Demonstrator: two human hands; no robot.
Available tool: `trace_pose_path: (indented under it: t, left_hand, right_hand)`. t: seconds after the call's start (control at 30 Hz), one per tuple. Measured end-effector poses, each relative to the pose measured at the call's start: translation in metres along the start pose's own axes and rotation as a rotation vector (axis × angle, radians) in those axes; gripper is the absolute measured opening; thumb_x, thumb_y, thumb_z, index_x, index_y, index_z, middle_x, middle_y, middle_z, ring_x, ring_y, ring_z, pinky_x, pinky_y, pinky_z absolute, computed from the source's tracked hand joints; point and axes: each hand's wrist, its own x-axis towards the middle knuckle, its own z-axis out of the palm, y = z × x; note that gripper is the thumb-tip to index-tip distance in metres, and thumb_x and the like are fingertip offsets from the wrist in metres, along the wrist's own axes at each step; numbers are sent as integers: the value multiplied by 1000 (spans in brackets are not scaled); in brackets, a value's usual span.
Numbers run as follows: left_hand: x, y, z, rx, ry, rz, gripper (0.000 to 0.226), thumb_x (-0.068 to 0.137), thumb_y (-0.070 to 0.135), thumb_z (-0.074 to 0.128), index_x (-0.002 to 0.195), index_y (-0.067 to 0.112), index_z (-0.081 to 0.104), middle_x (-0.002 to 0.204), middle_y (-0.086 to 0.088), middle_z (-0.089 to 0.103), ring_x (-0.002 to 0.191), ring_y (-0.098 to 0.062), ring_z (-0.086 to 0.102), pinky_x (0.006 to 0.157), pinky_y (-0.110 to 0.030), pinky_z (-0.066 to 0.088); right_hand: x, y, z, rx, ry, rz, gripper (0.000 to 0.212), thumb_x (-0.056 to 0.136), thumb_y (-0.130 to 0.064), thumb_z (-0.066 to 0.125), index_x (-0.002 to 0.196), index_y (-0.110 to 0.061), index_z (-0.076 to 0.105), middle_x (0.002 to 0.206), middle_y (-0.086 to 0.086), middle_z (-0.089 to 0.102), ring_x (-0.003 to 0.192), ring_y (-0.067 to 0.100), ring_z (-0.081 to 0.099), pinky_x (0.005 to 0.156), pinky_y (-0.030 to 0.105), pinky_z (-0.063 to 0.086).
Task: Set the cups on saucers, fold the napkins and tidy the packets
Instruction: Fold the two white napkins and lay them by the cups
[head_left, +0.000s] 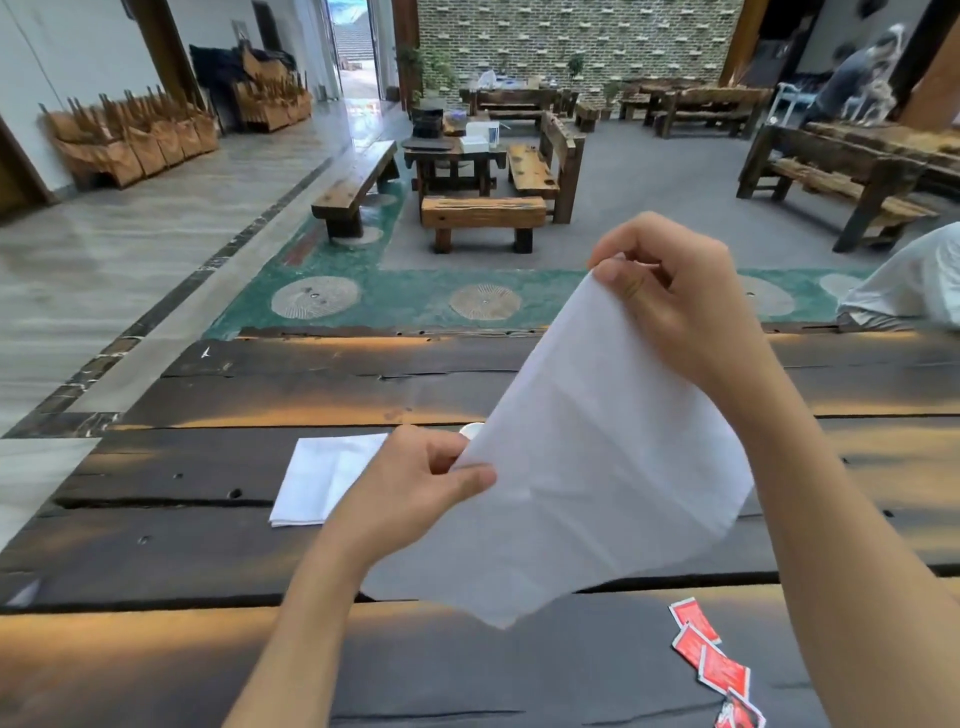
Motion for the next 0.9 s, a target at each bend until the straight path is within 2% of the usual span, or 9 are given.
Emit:
trace_pose_path:
  t: [0.13,0.23,0.3,0.4,0.5,0.6,0.67,0.73,0.9]
  left_hand:
    - [-1,-4,19,-307,-65,-23,46,86,47,75,89,1,76,94,-31,74,75,-37,73,71,-41,49]
    - [-2,-3,32,-469,-184,-63,60,87,47,75,100,-12,69,91,-26,69,82,-34,64,72,-40,46]
    - [0,-1,42,-570,-225,-132,65,90,40,72,109,-20,59,99,-26,61,89,-36,56,72,-41,44]
    - [2,0,55,-730,-218,-249,53,89,33,71,107,-16,61,97,-22,64,81,-30,62,67,-34,51]
    - [-2,-9,59,-845,-174,-354,28,94,25,69,106,1,75,98,-18,72,84,-30,69,76,-37,55]
    - [-12,-20,57,-941,-110,-440,21,88,27,68,93,12,81,98,-13,77,86,-28,75,76,-38,59]
    - [-17,-25,56,-1022,-87,-484,28,88,29,68,105,11,81,110,-16,77,95,-30,76,77,-39,62]
    - [-24,-27,55,-1097,-65,-507,39,91,32,66,123,9,73,123,-18,74,107,-32,73,84,-42,61]
    - [-31,-21,47,-1238,-68,-508,52,92,35,61,136,8,65,129,-17,72,111,-33,73,87,-44,62]
  right_hand:
    - [-6,39,-9,9,-8,139,10,92,-3,62,92,-7,71,68,-26,60,64,-5,50,61,8,33]
    - [-23,66,5,57,-32,307,9,92,0,65,95,-4,72,66,-14,56,58,-5,46,57,12,34]
    - [-45,84,18,83,-77,435,13,93,-2,66,105,-2,72,79,-3,66,68,-6,55,66,12,43]
    - [-103,109,33,142,-100,728,25,100,-18,62,121,-5,65,106,10,69,88,14,64,82,27,52]
    - [-191,118,47,313,-10,1116,32,104,-34,52,105,-3,62,82,11,71,62,14,65,58,22,53]
    - [-270,105,68,375,-172,1395,45,103,-48,48,82,-9,61,66,5,67,50,12,61,53,20,50]
    - [-297,93,85,472,-277,1453,35,89,-49,61,98,-16,64,86,8,72,73,20,70,76,33,61]
    - [-300,82,96,653,-248,1381,57,73,-49,57,113,-11,69,102,14,78,96,30,75,93,39,59]
    - [-262,68,98,977,-49,1179,50,110,-47,26,143,-25,56,136,7,68,125,29,65,106,47,49]
